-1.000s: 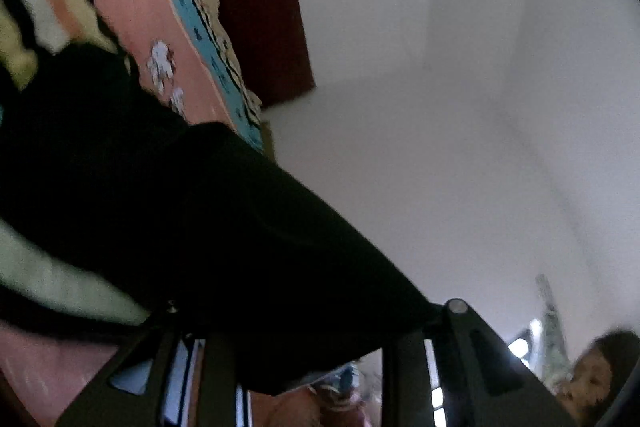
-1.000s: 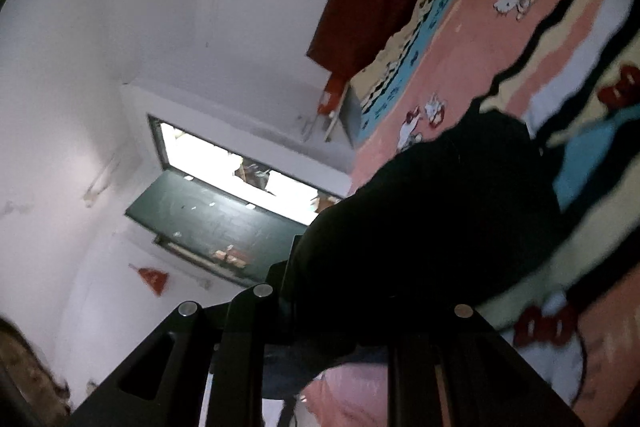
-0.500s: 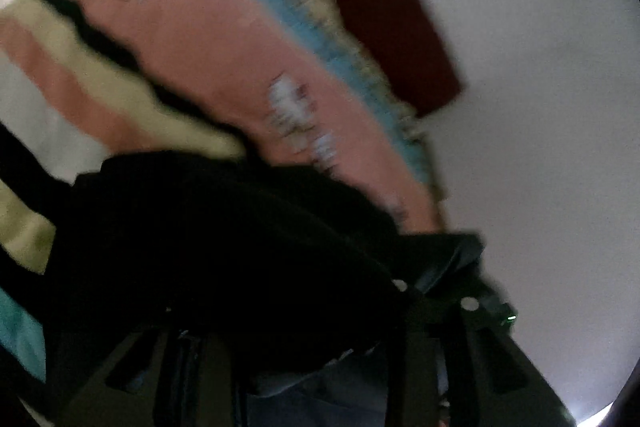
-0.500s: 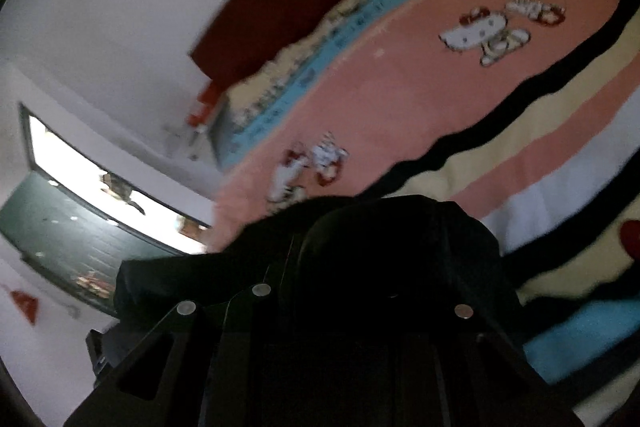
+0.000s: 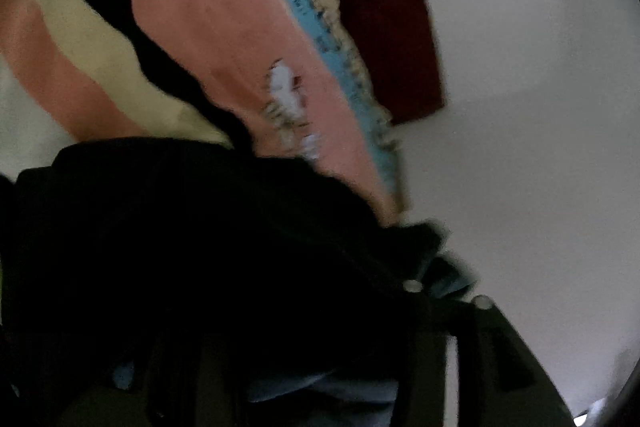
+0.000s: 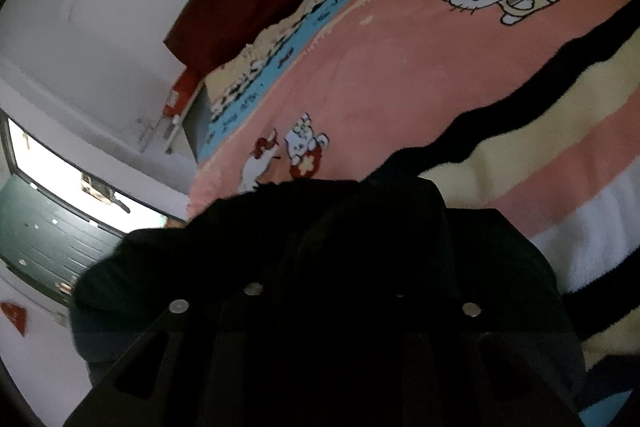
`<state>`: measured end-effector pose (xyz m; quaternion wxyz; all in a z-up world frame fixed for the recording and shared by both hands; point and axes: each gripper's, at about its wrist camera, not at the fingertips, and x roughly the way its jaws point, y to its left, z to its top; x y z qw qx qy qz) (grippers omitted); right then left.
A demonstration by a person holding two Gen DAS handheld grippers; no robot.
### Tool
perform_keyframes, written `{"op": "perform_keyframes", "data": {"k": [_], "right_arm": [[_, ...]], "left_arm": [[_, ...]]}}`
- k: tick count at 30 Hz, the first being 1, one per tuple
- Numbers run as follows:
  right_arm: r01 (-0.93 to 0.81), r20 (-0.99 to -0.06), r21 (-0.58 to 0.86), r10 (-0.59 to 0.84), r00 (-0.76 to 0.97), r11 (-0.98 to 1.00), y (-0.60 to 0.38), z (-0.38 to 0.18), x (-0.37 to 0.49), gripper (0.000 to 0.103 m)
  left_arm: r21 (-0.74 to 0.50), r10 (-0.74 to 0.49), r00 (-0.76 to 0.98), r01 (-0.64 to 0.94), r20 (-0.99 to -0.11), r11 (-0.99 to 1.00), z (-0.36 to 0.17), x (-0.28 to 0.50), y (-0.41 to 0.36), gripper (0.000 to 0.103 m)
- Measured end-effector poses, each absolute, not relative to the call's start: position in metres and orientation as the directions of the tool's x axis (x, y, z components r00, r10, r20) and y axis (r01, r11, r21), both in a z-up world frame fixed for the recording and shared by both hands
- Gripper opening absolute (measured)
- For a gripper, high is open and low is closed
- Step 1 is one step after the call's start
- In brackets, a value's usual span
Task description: Fold large clothes
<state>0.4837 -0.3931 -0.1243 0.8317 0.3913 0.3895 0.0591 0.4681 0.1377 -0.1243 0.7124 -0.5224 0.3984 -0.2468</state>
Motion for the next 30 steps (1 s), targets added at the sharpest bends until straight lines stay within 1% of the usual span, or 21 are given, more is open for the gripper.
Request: {"op": "perform_keyframes", "data": {"k": [1, 2, 3, 4, 6, 7, 8, 9, 11, 13, 15, 16, 20, 23, 25, 27, 28, 30], "right_arm": [[0.196, -0.586, 0.707, 0.408, 0.701, 0.679, -0.395, -0.120, 0.482, 0.043], [0.175, -0.565, 0.712, 0.406, 0.718, 0.681, -0.399, -0.111, 0.476, 0.057], [0.161, -0.557, 0.699, 0.390, 0.733, 0.696, -0.403, -0.100, 0.471, 0.065], [0.154, -0.552, 0.692, 0.380, 0.742, 0.705, -0.403, -0.093, 0.471, 0.078], [0.128, -0.525, 0.675, 0.351, 0.775, 0.727, -0.410, -0.067, 0.459, 0.079], [0.119, -0.518, 0.665, 0.341, 0.784, 0.737, -0.410, -0.059, 0.456, 0.079], [0.101, -0.512, 0.638, 0.322, 0.797, 0.763, -0.408, -0.043, 0.449, 0.079], [0.082, -0.509, 0.610, 0.310, 0.803, 0.788, -0.403, -0.031, 0.444, 0.079], [0.026, -0.513, 0.532, 0.297, 0.805, 0.847, -0.384, -0.007, 0.431, 0.079], [-0.017, -0.535, 0.472, 0.302, 0.789, 0.881, -0.361, 0.004, 0.426, 0.079], [-0.049, -0.578, 0.396, 0.290, 0.763, 0.917, -0.332, 0.010, 0.425, 0.078], [-0.063, -0.599, 0.357, 0.280, 0.750, 0.932, -0.318, 0.010, 0.427, 0.078], [-0.128, -0.684, 0.242, 0.263, 0.681, 0.962, -0.268, 0.001, 0.447, 0.076], [-0.154, -0.767, 0.167, 0.226, 0.600, 0.974, -0.246, -0.019, 0.478, 0.076], [-0.151, -0.806, 0.096, 0.166, 0.568, 0.984, -0.242, -0.037, 0.496, 0.076], [-0.134, -0.825, 0.078, 0.139, 0.548, 0.988, -0.246, -0.053, 0.512, 0.076], [-0.126, -0.828, 0.079, 0.136, 0.545, 0.989, -0.250, -0.058, 0.517, 0.077], [-0.098, -0.834, 0.093, 0.131, 0.536, 0.991, -0.261, -0.074, 0.531, 0.083]], "left_arm": [[-0.959, -0.775, 0.578, -0.050, -0.257, 0.280, -0.118, 0.465, 0.147, 0.059], [-0.971, -0.770, 0.604, -0.030, -0.206, 0.237, -0.108, 0.461, 0.160, 0.063], [-0.975, -0.761, 0.622, -0.018, -0.184, 0.221, -0.097, 0.451, 0.171, 0.063], [-0.977, -0.749, 0.641, -0.007, -0.167, 0.212, -0.088, 0.448, 0.181, 0.064], [-0.972, -0.708, 0.688, 0.013, -0.161, 0.234, -0.066, 0.439, 0.201, 0.065], [-0.960, -0.683, 0.706, 0.017, -0.187, 0.281, -0.053, 0.433, 0.208, 0.065], [-0.939, -0.663, 0.711, 0.012, -0.234, 0.345, -0.042, 0.429, 0.209, 0.066], [-0.899, -0.641, 0.705, 0.011, -0.304, 0.439, -0.028, 0.424, 0.205, 0.066], [-0.815, -0.624, 0.661, 0.032, -0.417, 0.579, -0.010, 0.420, 0.182, 0.066], [-0.747, -0.608, 0.622, 0.056, -0.494, 0.663, -0.003, 0.421, 0.155, 0.066], [-0.651, -0.576, 0.578, 0.099, -0.578, 0.752, 0.000, 0.425, 0.117, 0.066], [-0.602, -0.556, 0.556, 0.122, -0.617, 0.790, -0.001, 0.429, 0.095, 0.066], [-0.447, -0.488, 0.496, 0.209, -0.718, 0.870, -0.012, 0.452, 0.025, 0.066], [-0.319, -0.381, 0.472, 0.210, -0.795, 0.924, -0.034, 0.486, -0.012, 0.066], [-0.270, -0.330, 0.467, 0.192, -0.820, 0.943, -0.054, 0.509, -0.021, 0.067], [-0.231, -0.284, 0.454, 0.169, -0.845, 0.958, -0.072, 0.530, -0.026, 0.068], [-0.219, -0.270, 0.444, 0.165, -0.854, 0.962, -0.078, 0.539, -0.028, 0.071], [-0.193, -0.244, 0.430, 0.158, -0.869, 0.968, -0.087, 0.552, -0.033, 0.073]]}}
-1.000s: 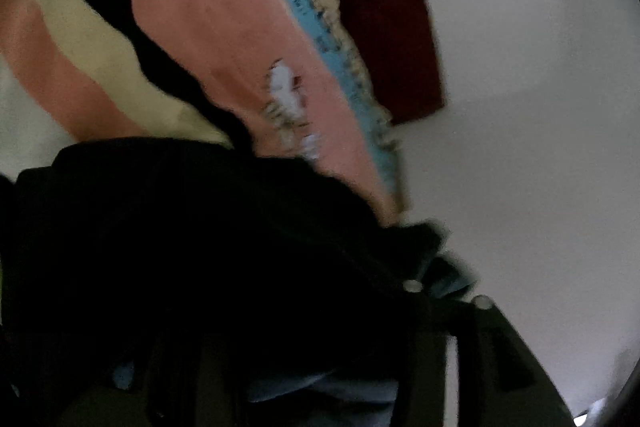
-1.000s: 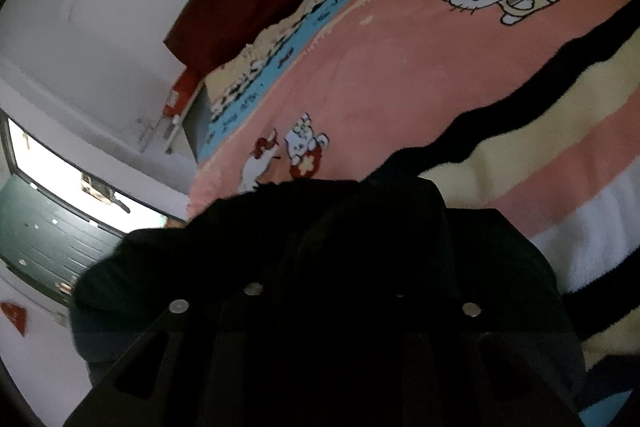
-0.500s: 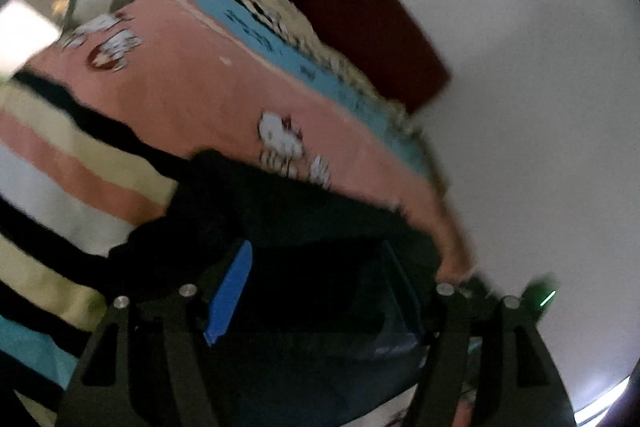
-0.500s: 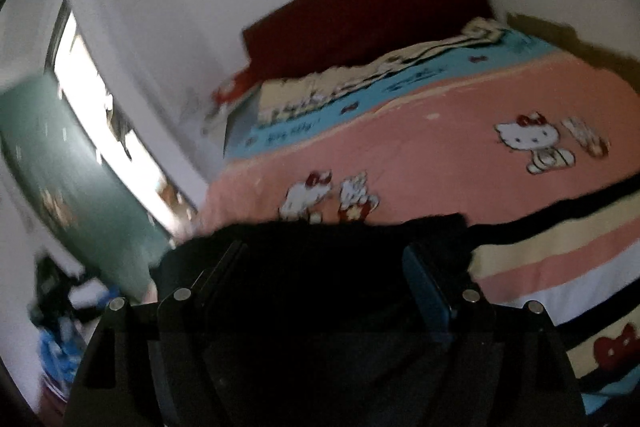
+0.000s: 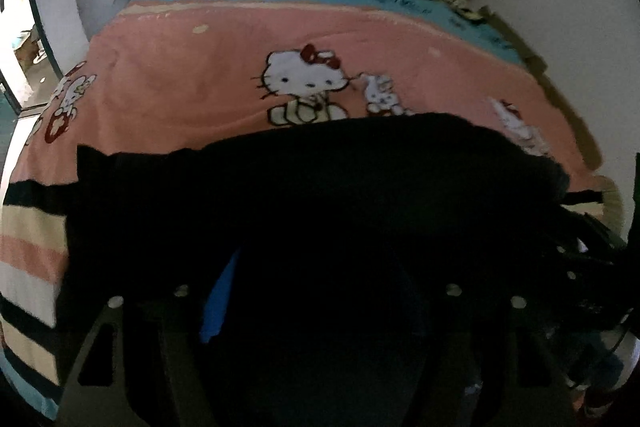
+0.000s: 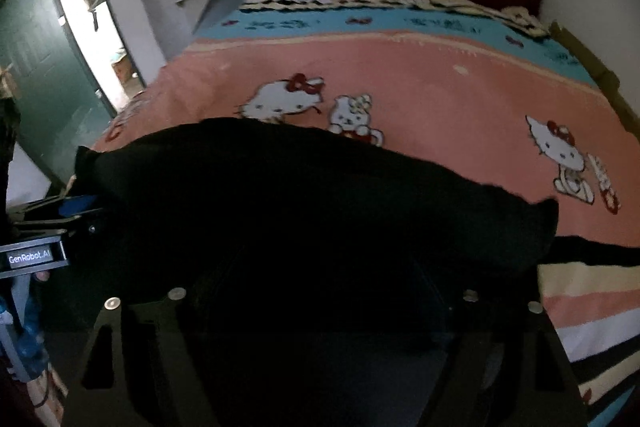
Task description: Fold large clothes
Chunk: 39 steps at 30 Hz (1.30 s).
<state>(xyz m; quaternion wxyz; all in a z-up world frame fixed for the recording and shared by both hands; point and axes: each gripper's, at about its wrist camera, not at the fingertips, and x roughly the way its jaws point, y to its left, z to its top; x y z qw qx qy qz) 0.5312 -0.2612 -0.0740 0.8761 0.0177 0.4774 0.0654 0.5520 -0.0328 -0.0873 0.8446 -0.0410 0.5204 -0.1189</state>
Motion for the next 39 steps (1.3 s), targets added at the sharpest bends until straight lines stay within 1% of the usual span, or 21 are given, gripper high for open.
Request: {"op": "perform_keyframes", "data": {"k": [2, 5, 12, 24, 29, 32, 36, 39], "right_arm": [[-0.079, -0.843, 0.116, 0.140, 0.519, 0.990, -0.268, -0.086, 0.543, 0.085], [-0.069, -0.854, 0.101, 0.122, 0.505, 0.992, -0.268, -0.099, 0.560, 0.087], [-0.054, -0.847, 0.106, 0.119, 0.518, 0.993, -0.268, -0.121, 0.579, 0.089], [-0.039, -0.834, 0.147, 0.145, 0.532, 0.988, -0.272, -0.136, 0.589, 0.089], [-0.036, -0.850, 0.135, 0.135, 0.509, 0.990, -0.270, -0.128, 0.586, 0.089], [-0.047, -0.843, 0.145, 0.148, 0.517, 0.988, -0.275, -0.113, 0.573, 0.089], [-0.038, -0.807, 0.143, 0.139, 0.574, 0.989, -0.294, -0.088, 0.543, 0.089], [-0.035, -0.787, 0.118, 0.115, 0.606, 0.992, -0.307, -0.076, 0.523, 0.089]], "left_arm": [[-0.151, -0.206, 0.428, 0.158, -0.880, 0.976, -0.098, 0.567, -0.041, 0.076], [-0.134, -0.185, 0.427, 0.147, -0.885, 0.980, -0.117, 0.587, -0.043, 0.077], [-0.155, -0.198, 0.418, 0.134, -0.887, 0.979, -0.134, 0.607, -0.041, 0.078], [-0.142, -0.185, 0.438, 0.130, -0.880, 0.981, -0.145, 0.612, -0.042, 0.080], [-0.114, -0.167, 0.440, 0.144, -0.883, 0.983, -0.130, 0.601, -0.041, 0.079], [-0.058, -0.134, 0.488, 0.167, -0.862, 0.984, -0.108, 0.581, -0.036, 0.079], [-0.052, -0.113, 0.565, 0.123, -0.818, 0.991, -0.081, 0.552, -0.008, 0.079], [-0.013, -0.060, 0.598, 0.083, -0.799, 0.996, -0.080, 0.538, 0.008, 0.079]]}}
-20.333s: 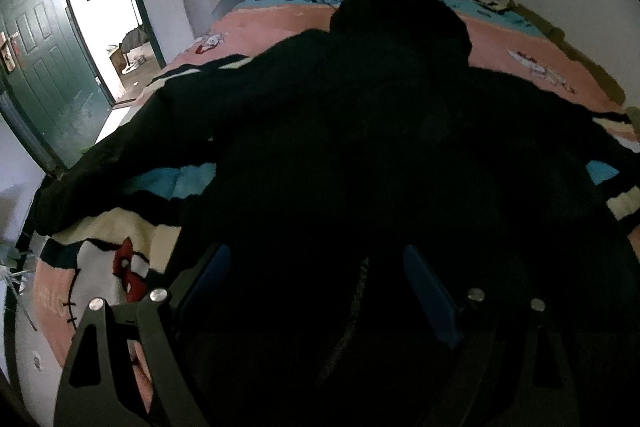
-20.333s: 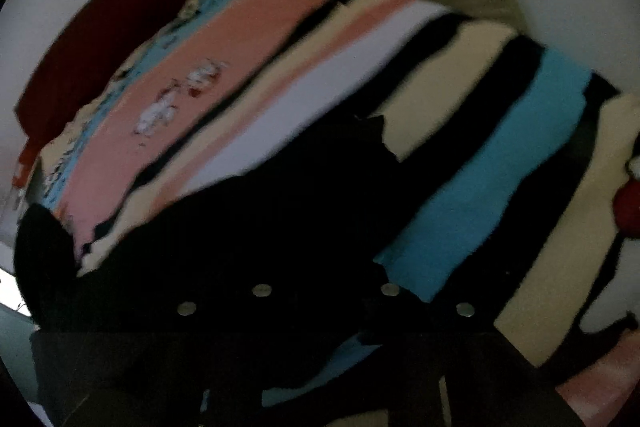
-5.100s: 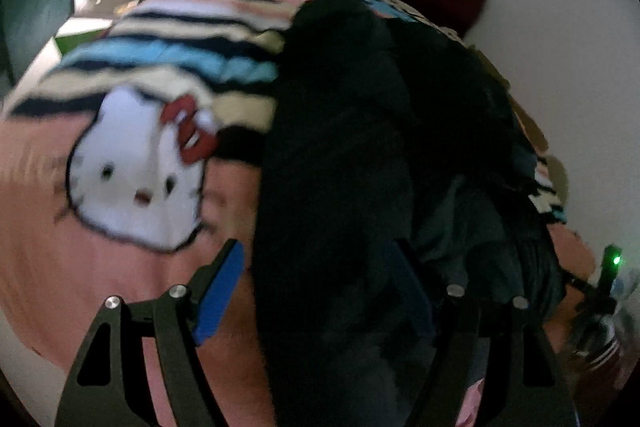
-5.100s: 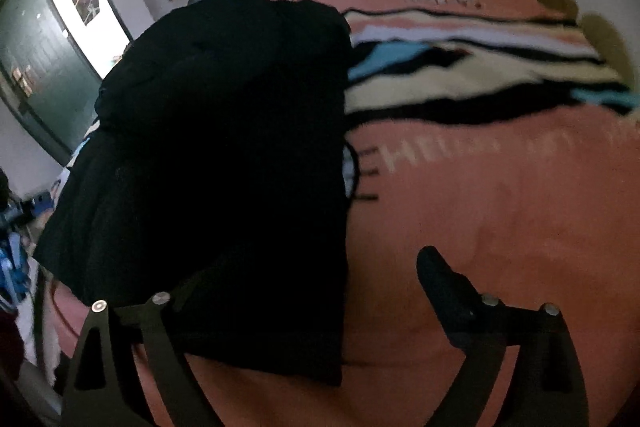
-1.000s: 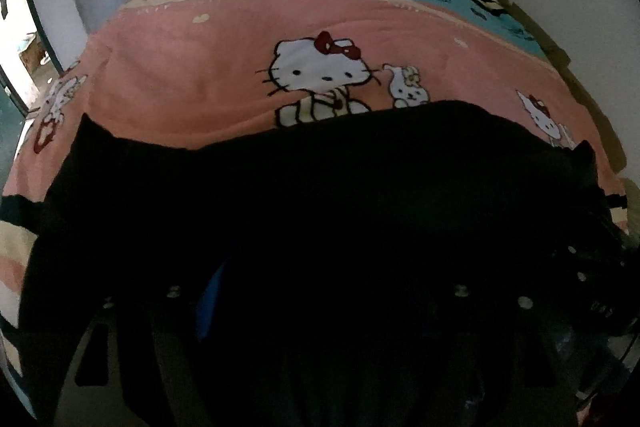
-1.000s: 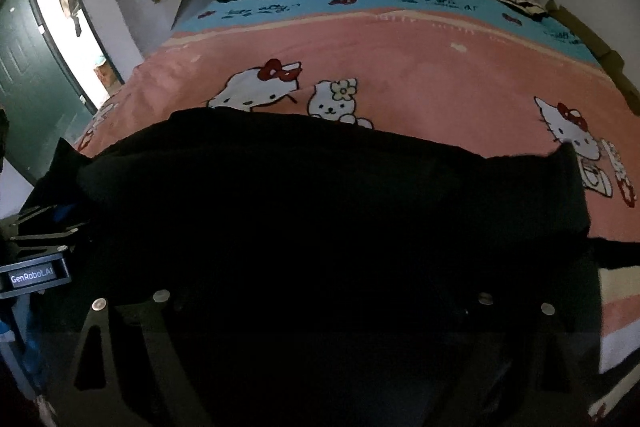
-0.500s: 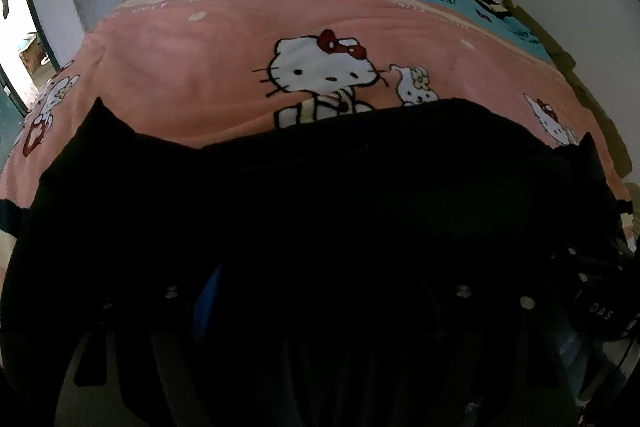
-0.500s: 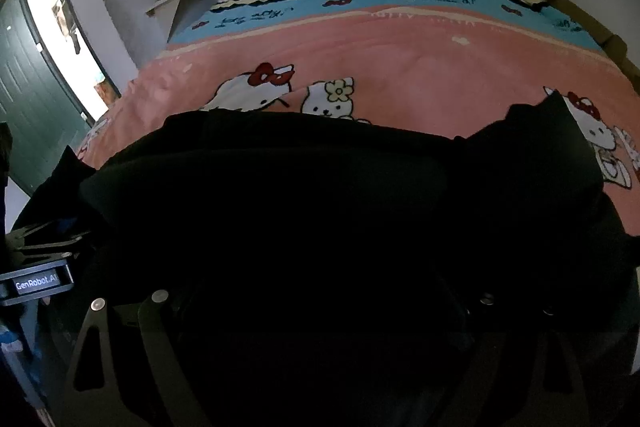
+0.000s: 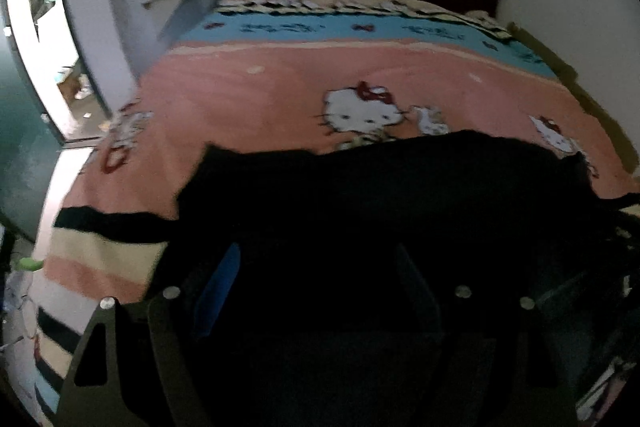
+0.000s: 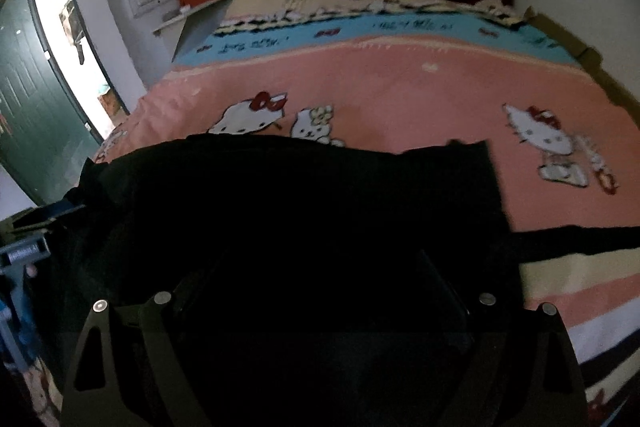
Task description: Fold large clothes
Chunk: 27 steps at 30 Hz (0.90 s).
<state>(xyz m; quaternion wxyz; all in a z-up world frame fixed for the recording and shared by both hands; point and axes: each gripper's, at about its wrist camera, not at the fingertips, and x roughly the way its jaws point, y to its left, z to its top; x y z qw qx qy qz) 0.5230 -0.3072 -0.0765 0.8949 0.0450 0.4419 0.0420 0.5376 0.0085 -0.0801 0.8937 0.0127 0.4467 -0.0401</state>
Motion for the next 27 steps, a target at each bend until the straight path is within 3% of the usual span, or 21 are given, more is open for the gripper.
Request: {"op": "perform_keyframes", "data": {"k": [10, 27], "right_arm": [[0.017, -0.802, 0.192, 0.147, 0.578, 0.981, -0.338, -0.132, 0.511, 0.090], [0.008, -0.744, 0.304, 0.232, 0.627, 0.953, -0.350, -0.157, 0.506, 0.091]], "left_arm": [[-0.083, -0.088, 0.602, 0.036, -0.794, 0.996, -0.127, 0.527, 0.030, 0.080], [-0.071, -0.067, 0.671, 0.020, -0.738, 0.997, -0.141, 0.511, 0.022, 0.081]]}}
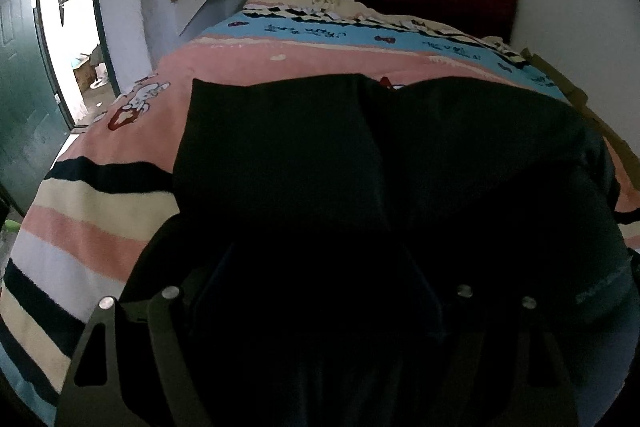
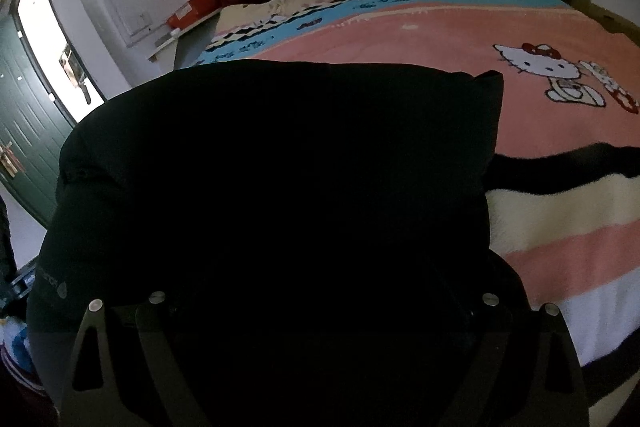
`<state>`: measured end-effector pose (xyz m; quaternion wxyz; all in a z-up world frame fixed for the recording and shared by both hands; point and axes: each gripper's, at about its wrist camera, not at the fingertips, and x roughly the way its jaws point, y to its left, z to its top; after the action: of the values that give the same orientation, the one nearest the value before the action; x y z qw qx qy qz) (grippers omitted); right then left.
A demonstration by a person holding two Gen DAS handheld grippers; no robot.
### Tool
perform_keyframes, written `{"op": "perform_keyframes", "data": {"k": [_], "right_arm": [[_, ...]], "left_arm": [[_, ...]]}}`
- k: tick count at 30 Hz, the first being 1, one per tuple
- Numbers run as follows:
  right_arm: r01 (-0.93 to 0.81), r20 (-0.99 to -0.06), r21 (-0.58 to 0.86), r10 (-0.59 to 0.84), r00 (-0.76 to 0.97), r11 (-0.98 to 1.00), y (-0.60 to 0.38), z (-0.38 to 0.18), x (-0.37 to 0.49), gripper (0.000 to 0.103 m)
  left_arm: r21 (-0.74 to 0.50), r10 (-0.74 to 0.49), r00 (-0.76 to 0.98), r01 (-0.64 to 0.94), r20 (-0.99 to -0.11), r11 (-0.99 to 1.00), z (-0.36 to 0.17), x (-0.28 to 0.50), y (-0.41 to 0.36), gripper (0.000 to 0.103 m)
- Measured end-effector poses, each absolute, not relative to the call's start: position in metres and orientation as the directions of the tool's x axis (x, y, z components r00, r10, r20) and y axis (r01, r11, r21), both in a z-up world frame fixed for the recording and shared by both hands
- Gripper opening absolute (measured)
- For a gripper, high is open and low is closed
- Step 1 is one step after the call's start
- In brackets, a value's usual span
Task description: Fold large clothes
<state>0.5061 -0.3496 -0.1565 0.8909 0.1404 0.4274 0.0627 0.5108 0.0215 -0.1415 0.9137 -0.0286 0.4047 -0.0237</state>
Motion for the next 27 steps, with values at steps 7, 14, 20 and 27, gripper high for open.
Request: {"op": "perform_keyframes", "data": {"k": [7, 14, 20, 27], "right_arm": [[0.011, -0.748, 0.294, 0.223, 0.625, 0.956, -0.347, -0.155, 0.503, 0.091], [0.039, -0.791, 0.224, 0.158, 0.590, 0.974, -0.341, -0.146, 0.504, 0.092], [0.033, -0.761, 0.168, 0.109, 0.640, 0.985, -0.326, -0.104, 0.478, 0.092], [-0.102, -0.730, 0.169, 0.194, 0.655, 0.980, -0.285, -0.080, 0.443, 0.092]], "left_arm": [[-0.044, -0.046, 0.666, 0.019, -0.745, 0.999, -0.142, 0.508, 0.019, 0.081], [-0.027, -0.031, 0.638, 0.016, -0.770, 1.000, -0.137, 0.509, 0.018, 0.080], [-0.055, -0.072, 0.680, 0.046, -0.729, 0.997, -0.097, 0.477, 0.016, 0.080], [0.001, -0.083, 0.682, 0.122, -0.726, 0.993, -0.104, 0.452, -0.013, 0.080]]}}
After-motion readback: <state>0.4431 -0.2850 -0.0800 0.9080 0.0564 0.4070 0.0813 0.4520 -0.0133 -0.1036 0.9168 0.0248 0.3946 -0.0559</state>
